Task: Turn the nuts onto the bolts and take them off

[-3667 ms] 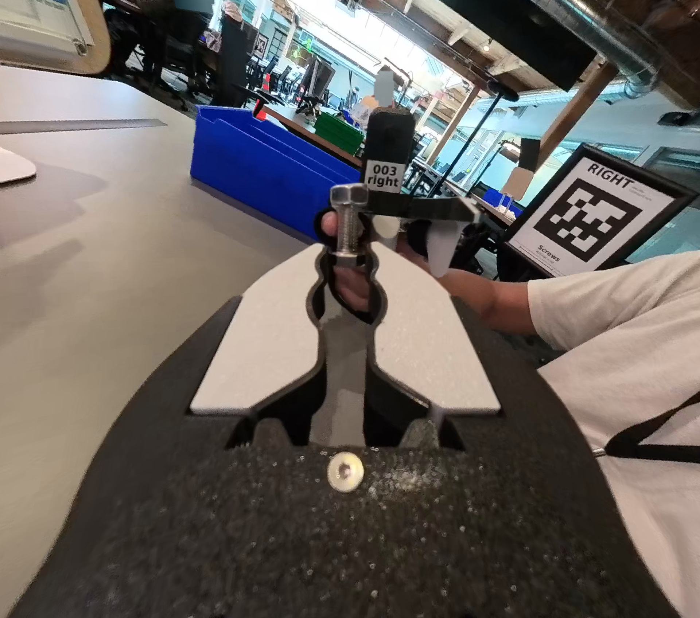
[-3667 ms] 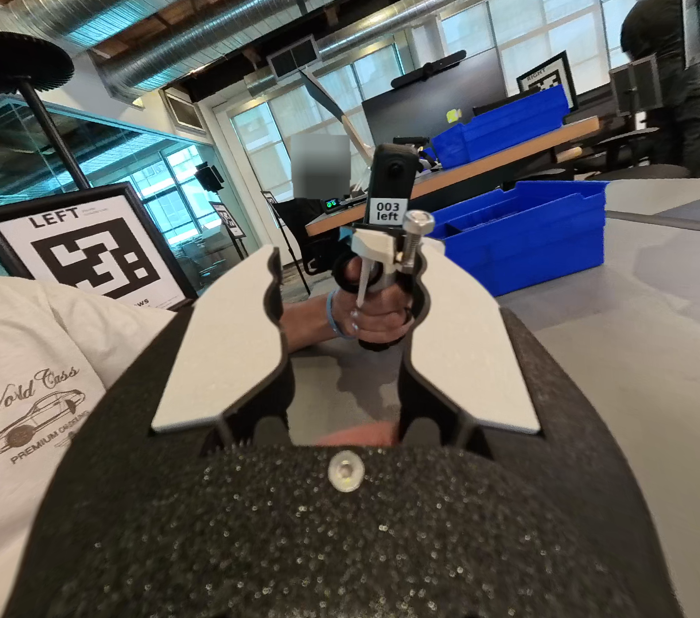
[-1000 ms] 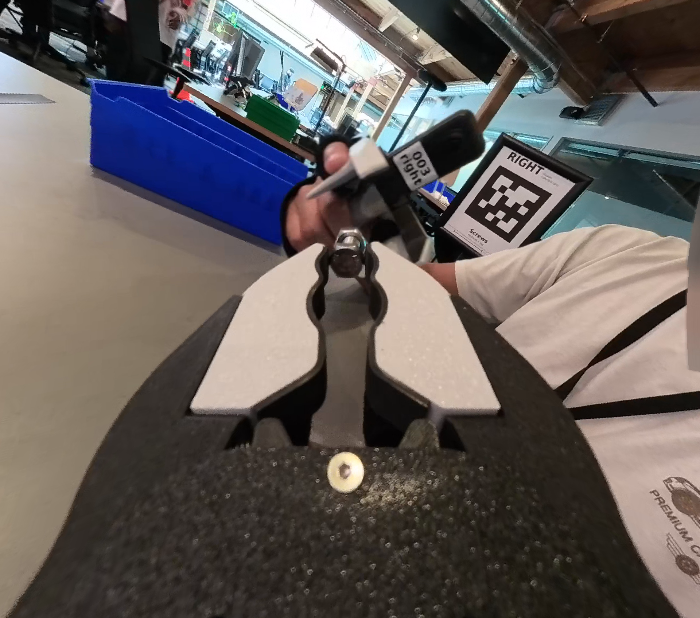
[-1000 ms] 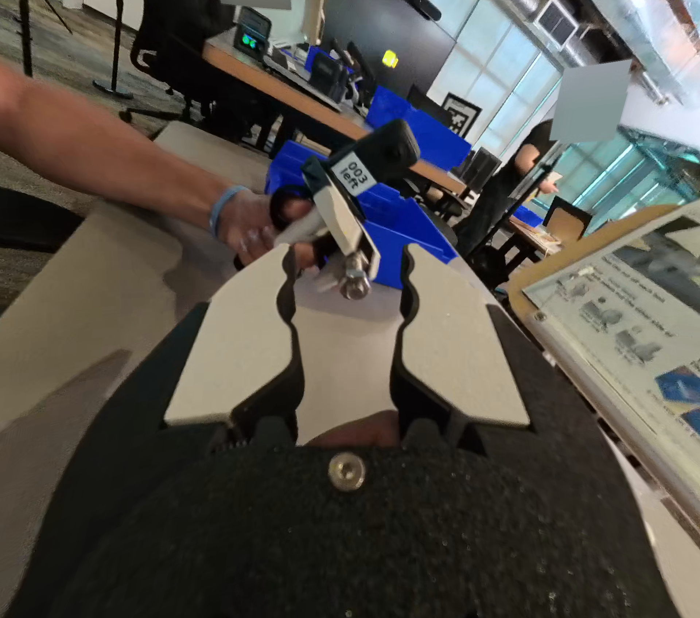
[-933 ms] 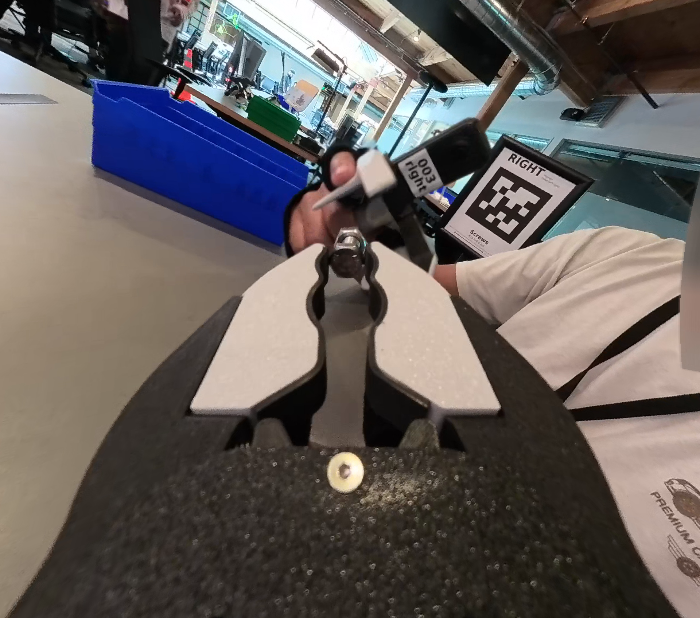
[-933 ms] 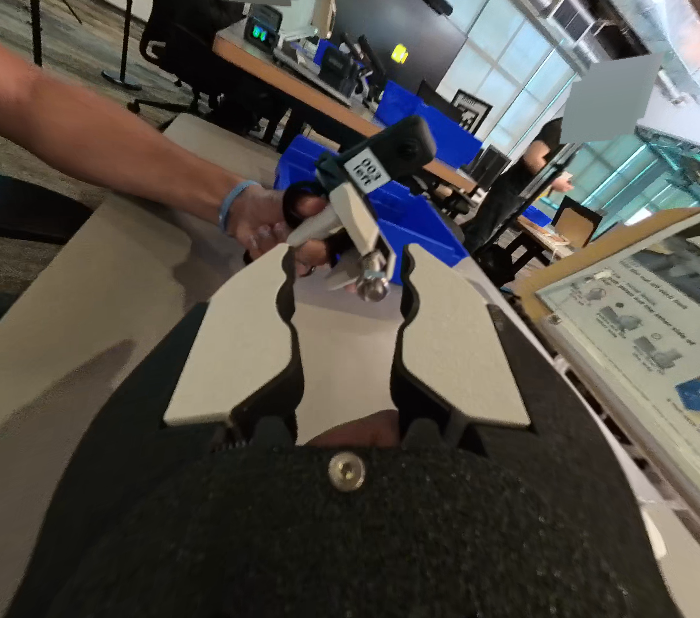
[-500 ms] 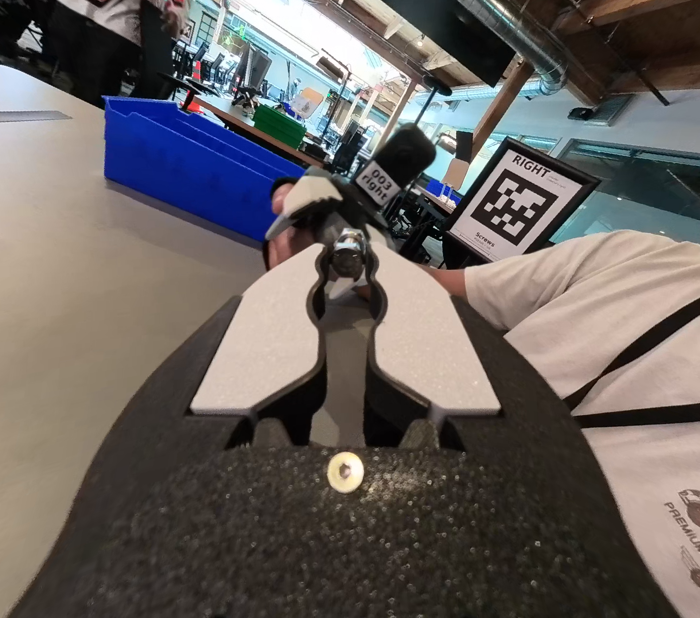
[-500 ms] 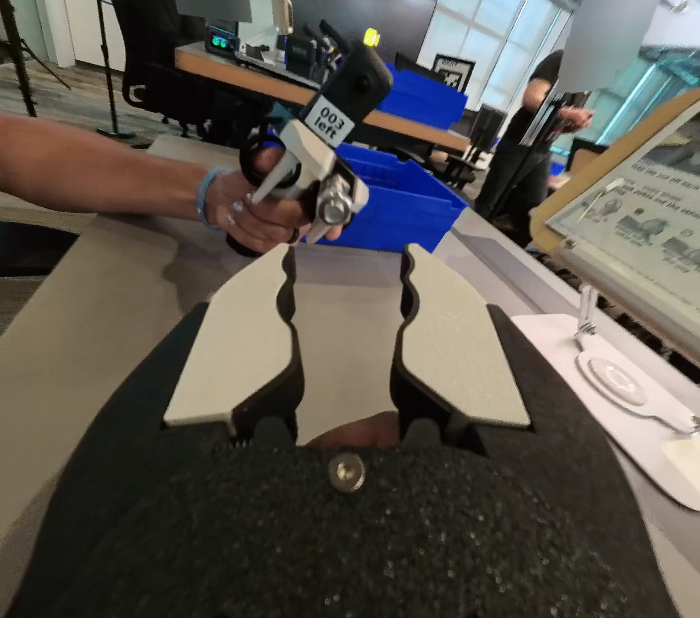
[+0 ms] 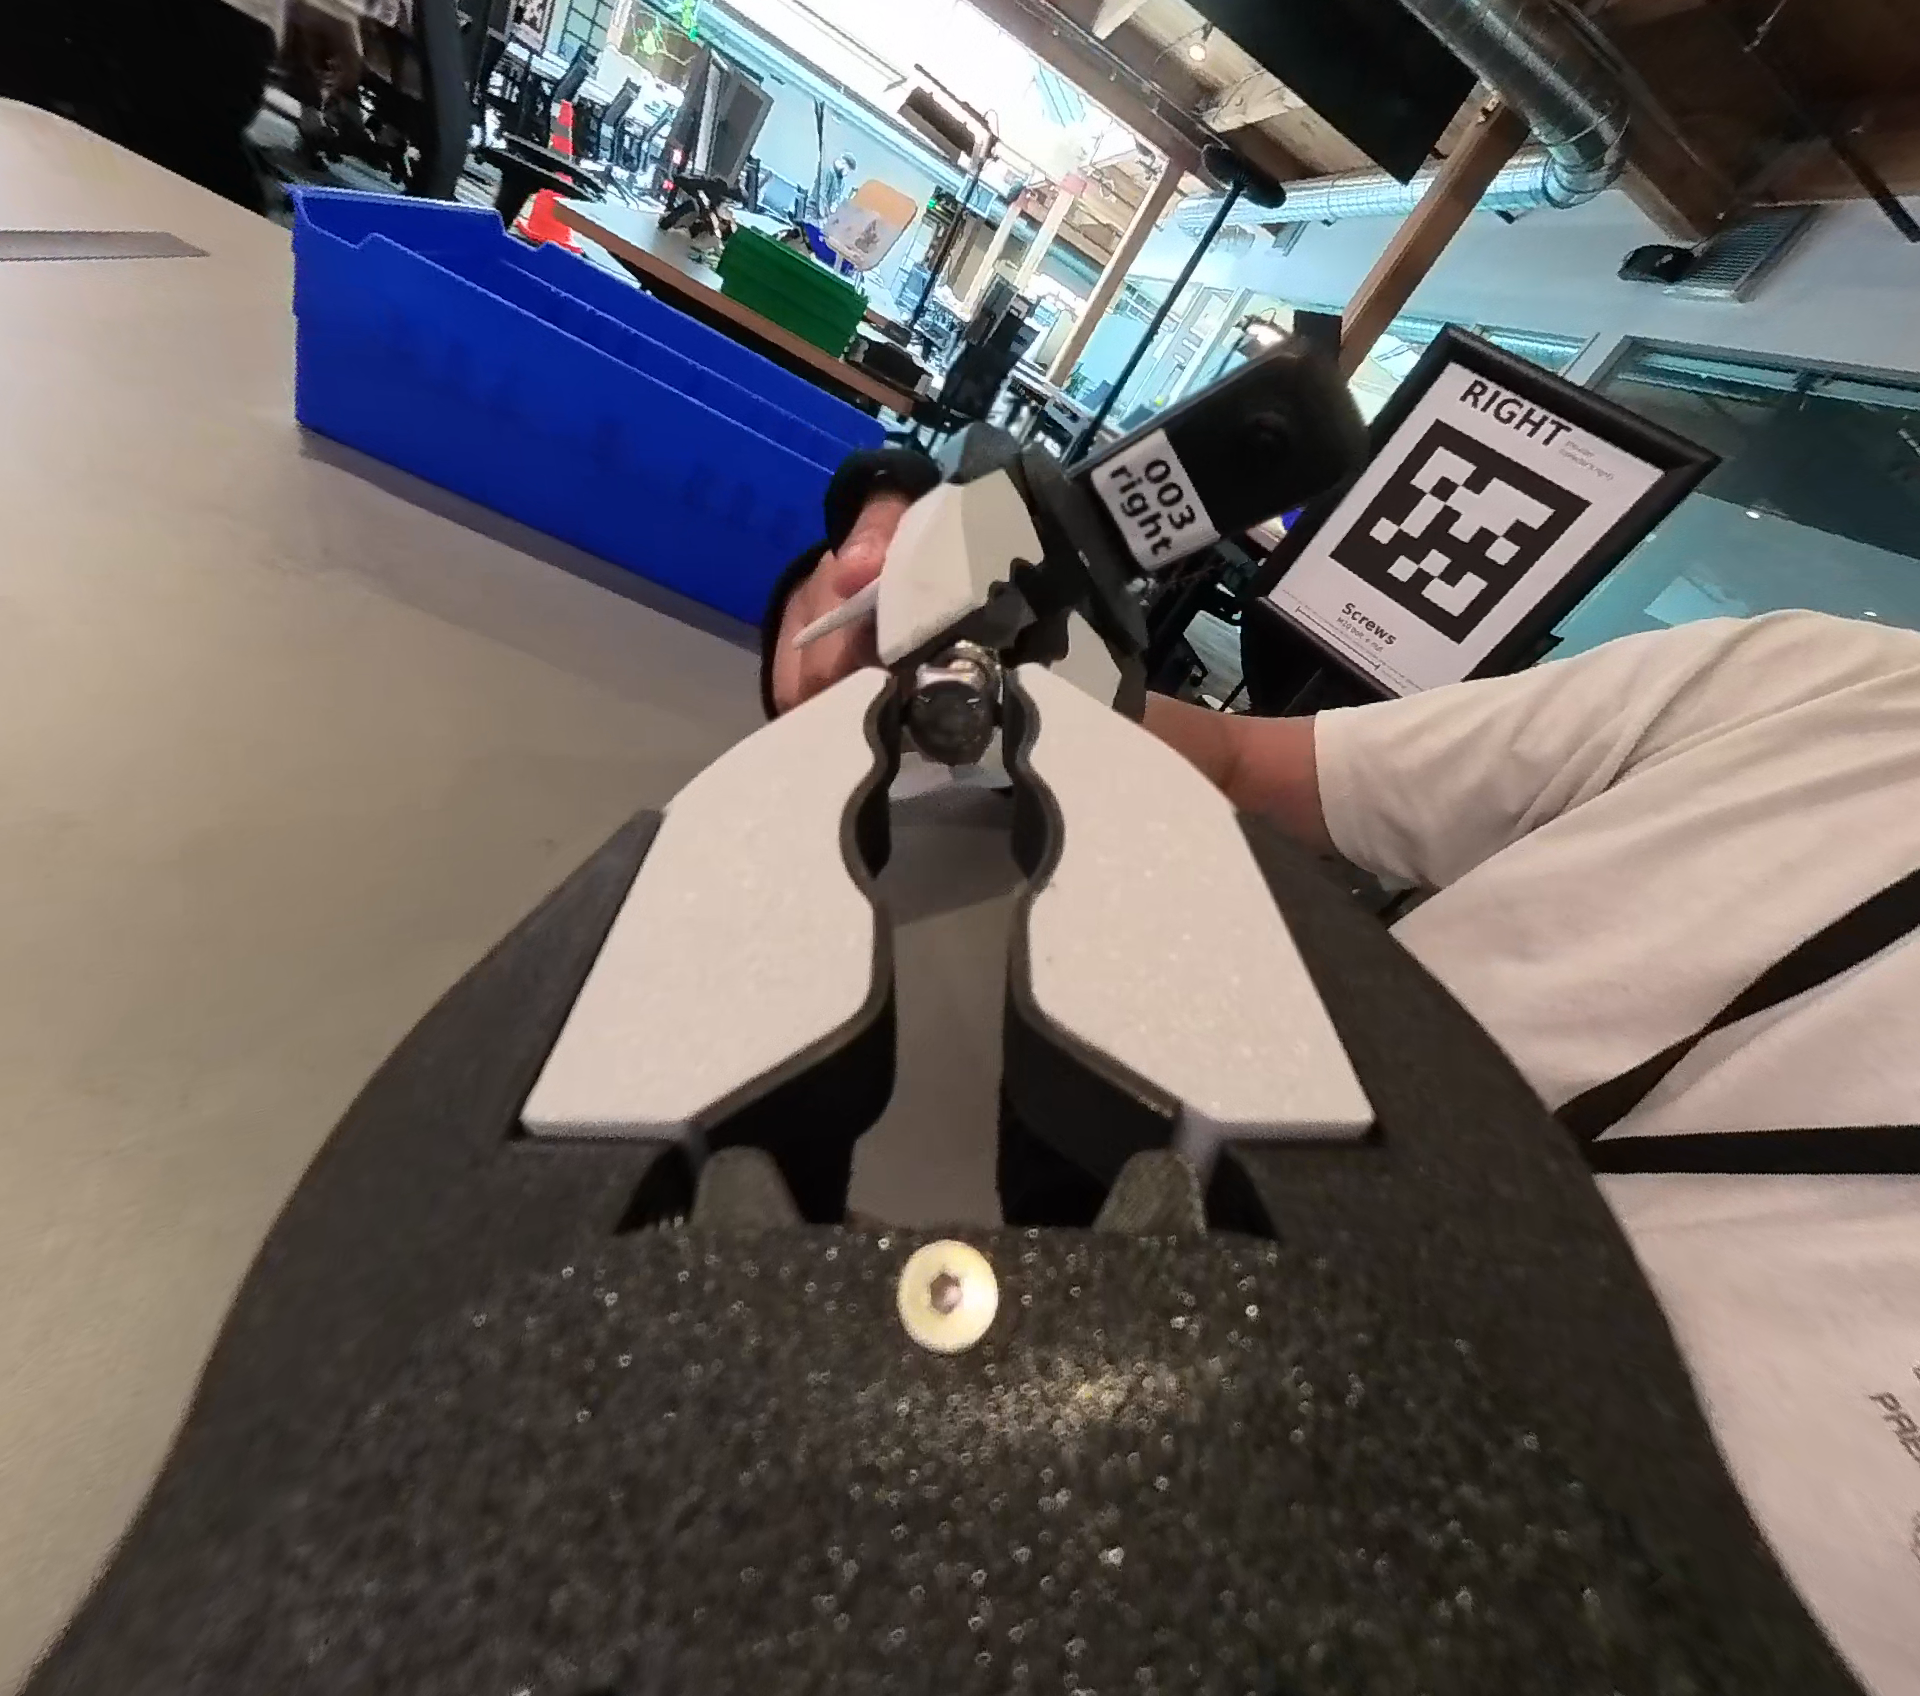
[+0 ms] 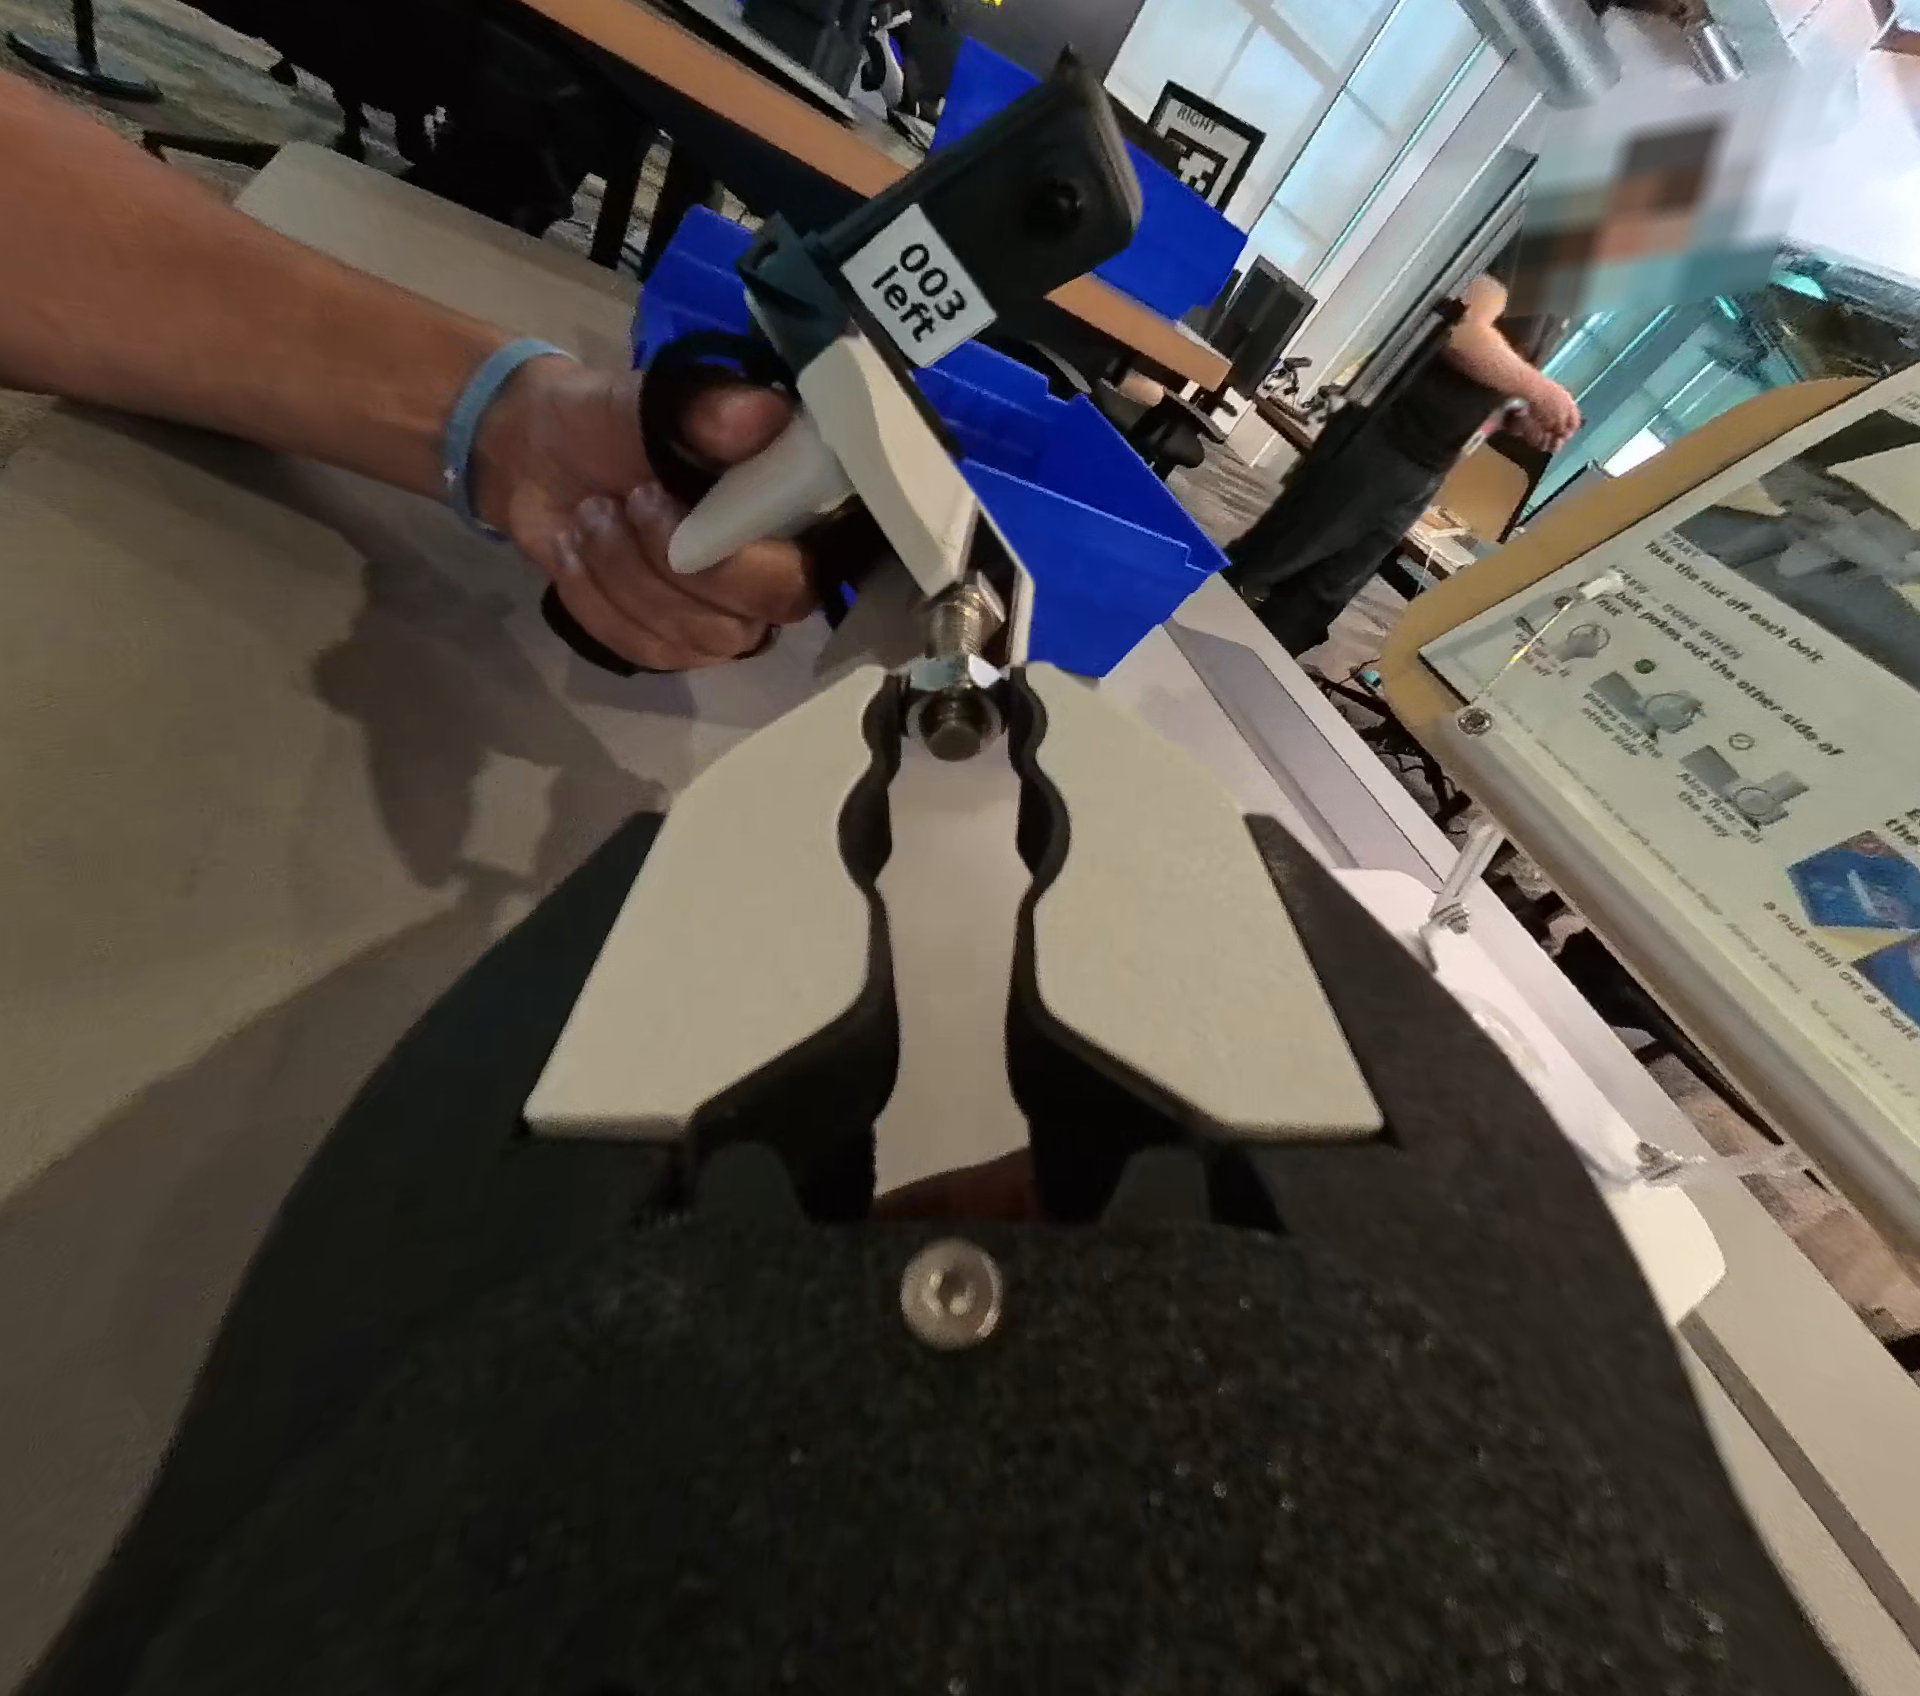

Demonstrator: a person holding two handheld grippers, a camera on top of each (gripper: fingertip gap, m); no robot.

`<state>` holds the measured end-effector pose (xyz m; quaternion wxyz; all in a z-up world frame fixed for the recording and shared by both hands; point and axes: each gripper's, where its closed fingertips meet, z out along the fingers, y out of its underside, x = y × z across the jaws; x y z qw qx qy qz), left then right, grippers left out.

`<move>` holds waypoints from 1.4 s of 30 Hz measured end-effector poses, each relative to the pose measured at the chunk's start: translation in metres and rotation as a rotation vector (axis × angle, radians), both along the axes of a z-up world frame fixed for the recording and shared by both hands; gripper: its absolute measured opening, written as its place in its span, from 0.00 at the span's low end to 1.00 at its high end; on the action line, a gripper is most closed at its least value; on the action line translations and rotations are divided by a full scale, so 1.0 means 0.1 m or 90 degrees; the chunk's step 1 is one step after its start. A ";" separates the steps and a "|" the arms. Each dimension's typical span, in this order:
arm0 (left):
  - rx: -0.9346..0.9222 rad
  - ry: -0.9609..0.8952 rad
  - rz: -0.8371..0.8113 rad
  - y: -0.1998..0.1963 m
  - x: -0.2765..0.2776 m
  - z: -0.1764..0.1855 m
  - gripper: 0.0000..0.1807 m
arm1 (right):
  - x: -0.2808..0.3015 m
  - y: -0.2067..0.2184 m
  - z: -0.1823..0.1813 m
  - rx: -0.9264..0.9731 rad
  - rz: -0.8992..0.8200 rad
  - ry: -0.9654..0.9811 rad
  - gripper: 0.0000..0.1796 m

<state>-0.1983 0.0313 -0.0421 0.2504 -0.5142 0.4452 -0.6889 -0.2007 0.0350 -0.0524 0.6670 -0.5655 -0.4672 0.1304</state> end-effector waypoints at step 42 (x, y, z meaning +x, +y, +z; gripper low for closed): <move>0.277 0.268 0.553 0.84 -0.10 -0.59 0.38 | 4.35 -0.39 -1.00 -0.960 -0.622 -0.327 0.11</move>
